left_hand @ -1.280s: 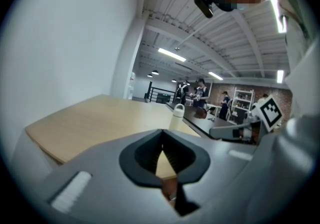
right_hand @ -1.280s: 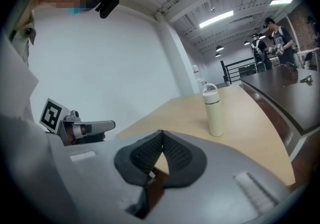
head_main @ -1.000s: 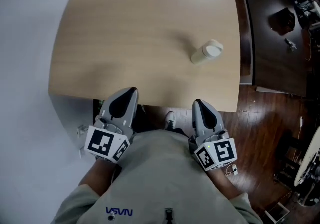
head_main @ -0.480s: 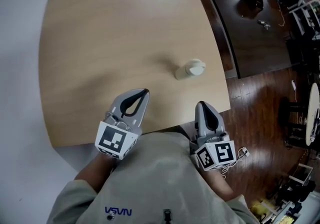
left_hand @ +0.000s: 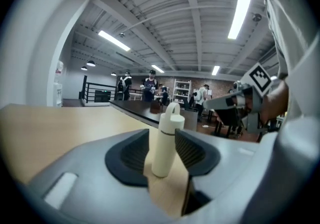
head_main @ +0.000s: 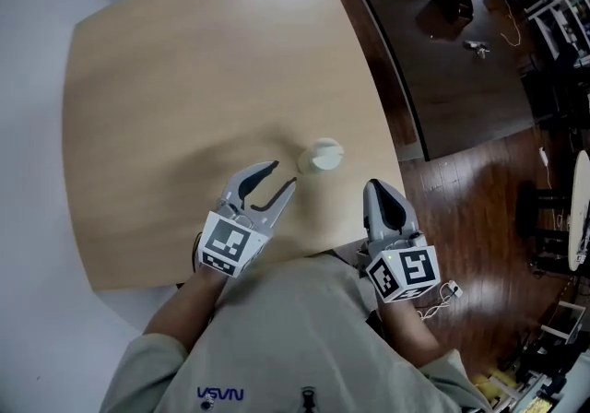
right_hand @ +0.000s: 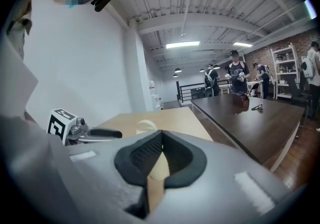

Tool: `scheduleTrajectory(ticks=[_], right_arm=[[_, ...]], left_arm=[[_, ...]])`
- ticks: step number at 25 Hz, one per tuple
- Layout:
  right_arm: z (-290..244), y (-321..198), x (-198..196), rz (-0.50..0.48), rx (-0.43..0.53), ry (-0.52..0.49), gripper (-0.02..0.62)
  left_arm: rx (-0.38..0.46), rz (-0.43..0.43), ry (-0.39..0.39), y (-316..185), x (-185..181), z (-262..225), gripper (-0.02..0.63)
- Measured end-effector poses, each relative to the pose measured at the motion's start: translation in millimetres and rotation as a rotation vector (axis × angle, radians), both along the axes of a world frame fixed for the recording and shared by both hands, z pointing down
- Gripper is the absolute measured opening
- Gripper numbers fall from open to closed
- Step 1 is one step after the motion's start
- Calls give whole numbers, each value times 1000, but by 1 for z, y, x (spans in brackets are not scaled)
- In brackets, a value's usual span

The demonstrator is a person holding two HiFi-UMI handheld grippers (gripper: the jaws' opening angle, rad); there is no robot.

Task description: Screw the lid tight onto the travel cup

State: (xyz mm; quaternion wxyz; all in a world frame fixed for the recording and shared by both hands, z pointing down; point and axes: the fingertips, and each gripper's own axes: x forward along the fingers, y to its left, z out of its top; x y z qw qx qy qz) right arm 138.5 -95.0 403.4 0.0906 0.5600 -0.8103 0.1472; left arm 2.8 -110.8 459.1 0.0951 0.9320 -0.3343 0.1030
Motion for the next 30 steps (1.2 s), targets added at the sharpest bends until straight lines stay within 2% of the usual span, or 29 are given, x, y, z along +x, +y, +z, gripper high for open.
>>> scheduleTrajectory(ticks=[2,9,16,26,30], right_arm=[[-2,-5,2,-15,4,7,-2],[-4,-19,20,-31,-15,18,-2],[7,-25,19,-87,-50,33,-2],[14,-24,10,-130,-91,26,-2],[15,-22,8,-131,-88,13,-2]], left_arm=[[-20,14,-7,-5,8,13,200],[-61,90,-31,-19,39,43,273],[-92,157,-31,-18,66,66,322],[-112,228,-112,-32,91,91,339],[-115,235,-151,-33,93,93,308]])
